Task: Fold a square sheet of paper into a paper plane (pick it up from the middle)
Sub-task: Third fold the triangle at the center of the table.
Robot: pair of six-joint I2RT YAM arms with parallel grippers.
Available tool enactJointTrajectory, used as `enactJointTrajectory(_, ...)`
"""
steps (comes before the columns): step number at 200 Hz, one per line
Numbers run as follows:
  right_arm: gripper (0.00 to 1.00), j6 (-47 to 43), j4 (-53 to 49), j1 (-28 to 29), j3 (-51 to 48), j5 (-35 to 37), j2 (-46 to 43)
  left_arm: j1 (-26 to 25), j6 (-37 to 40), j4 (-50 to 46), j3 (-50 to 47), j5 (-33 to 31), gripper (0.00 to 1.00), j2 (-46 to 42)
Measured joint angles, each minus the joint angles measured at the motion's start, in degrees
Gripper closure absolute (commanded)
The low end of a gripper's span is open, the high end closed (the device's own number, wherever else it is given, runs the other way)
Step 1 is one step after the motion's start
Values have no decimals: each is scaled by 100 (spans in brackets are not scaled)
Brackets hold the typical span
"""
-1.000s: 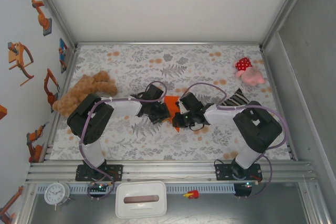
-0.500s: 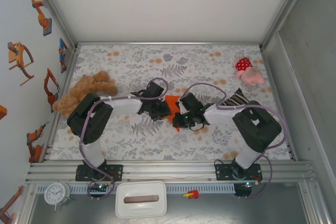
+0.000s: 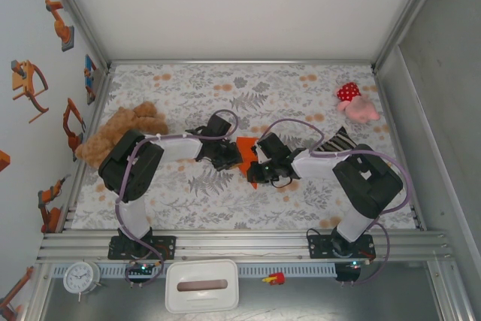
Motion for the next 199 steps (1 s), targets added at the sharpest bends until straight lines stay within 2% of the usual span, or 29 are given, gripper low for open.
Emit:
enactJointTrajectory(80, 100, 0, 39, 0, -249, 35, -221, 66, 61, -356, 306, 118, 87, 221)
enactJointTrajectory(140, 100, -20, -229, 0, -907, -138, -927, 79, 61, -393, 332, 155, 87, 240)
enactJointTrajectory(199, 100, -136, -997, 15, -686, -24, -1843, 85, 61, -400, 337, 179, 87, 247)
